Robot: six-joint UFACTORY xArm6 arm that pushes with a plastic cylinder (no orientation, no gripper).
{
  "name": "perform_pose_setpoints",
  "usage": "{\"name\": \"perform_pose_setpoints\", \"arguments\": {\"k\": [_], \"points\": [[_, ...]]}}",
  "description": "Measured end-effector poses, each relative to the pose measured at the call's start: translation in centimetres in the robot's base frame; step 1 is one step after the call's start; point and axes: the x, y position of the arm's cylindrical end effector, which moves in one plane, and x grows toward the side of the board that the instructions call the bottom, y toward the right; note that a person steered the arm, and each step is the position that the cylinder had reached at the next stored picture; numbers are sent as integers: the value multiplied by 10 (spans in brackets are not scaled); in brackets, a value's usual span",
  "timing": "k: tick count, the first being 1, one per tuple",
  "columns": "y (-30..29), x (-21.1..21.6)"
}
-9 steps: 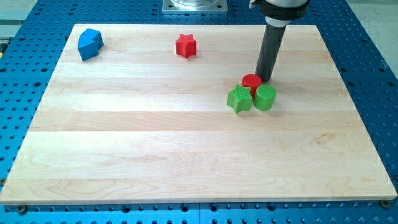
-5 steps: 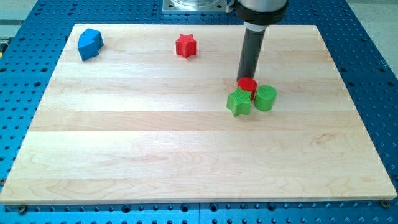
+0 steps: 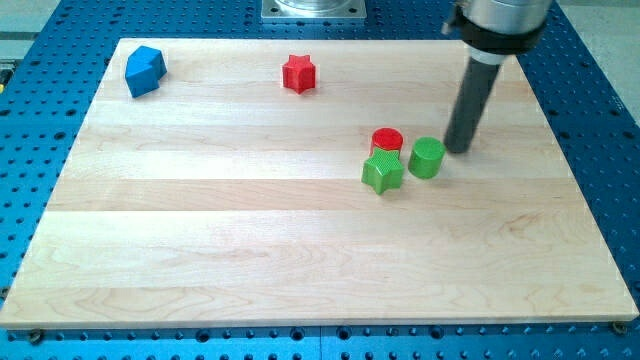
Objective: Slide the green circle into the green star
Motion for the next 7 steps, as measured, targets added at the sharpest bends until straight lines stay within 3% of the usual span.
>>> {"name": "perform_pose_setpoints", "arguments": {"k": [5, 7], "points": [[-50, 4], [-32, -119]]}}
